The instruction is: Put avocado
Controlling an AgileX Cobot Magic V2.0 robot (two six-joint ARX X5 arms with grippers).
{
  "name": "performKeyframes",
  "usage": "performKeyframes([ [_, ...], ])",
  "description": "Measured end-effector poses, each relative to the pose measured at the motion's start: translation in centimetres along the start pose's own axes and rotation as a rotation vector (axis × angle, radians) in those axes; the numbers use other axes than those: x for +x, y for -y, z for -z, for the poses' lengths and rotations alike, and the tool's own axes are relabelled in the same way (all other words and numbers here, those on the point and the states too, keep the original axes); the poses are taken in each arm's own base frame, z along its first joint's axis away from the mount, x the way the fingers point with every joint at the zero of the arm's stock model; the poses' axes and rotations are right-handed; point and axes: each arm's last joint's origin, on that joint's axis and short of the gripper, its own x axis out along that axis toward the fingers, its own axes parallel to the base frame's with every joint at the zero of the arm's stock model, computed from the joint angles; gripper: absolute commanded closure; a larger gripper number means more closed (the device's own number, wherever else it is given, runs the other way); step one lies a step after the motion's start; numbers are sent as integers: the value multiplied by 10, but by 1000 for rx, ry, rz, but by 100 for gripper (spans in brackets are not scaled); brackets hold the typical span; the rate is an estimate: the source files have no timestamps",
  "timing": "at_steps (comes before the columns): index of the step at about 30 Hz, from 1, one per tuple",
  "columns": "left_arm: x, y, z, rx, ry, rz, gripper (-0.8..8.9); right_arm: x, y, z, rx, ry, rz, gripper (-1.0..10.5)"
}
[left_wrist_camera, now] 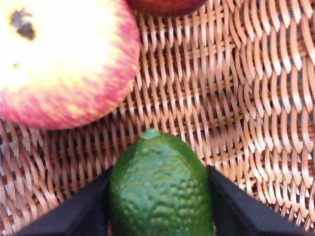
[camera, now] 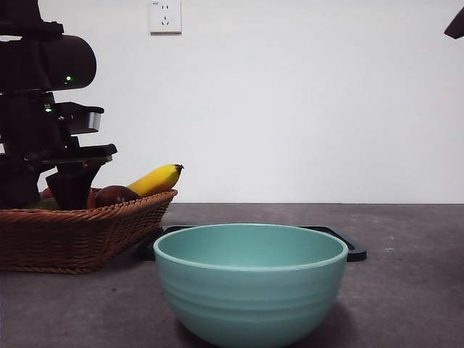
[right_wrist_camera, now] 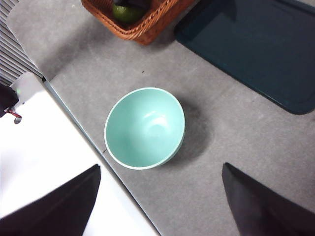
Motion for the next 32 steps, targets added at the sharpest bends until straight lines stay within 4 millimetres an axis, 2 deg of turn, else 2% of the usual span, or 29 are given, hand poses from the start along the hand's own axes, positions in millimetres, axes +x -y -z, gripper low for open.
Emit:
performKeyframes([
  [6,-3,1,0,1,-12,0,630,0,0,0,0,0,0,552],
  [9,-12,1,0,3,-7,4,630,0,0,0,0,0,1,552],
  [12,-36,6,-3,16,60,19,630,0,1,0,0,-1,18,552],
  [16,-81,16,-4,46,190,75,630,0,1,0,0,-1,19,552],
  [21,-125,38,17,117,251,248,630,0,1,0,0,-1,19,552],
  [25,-149,59,33,188,295,343,630,0,1,0,0,-1,19,552],
  [28,-155,77,40,244,293,390,630,0,1,0,1,-1,19,552],
  [32,-148,106,46,323,248,442,630,0,1,0,4,-1,19,552],
])
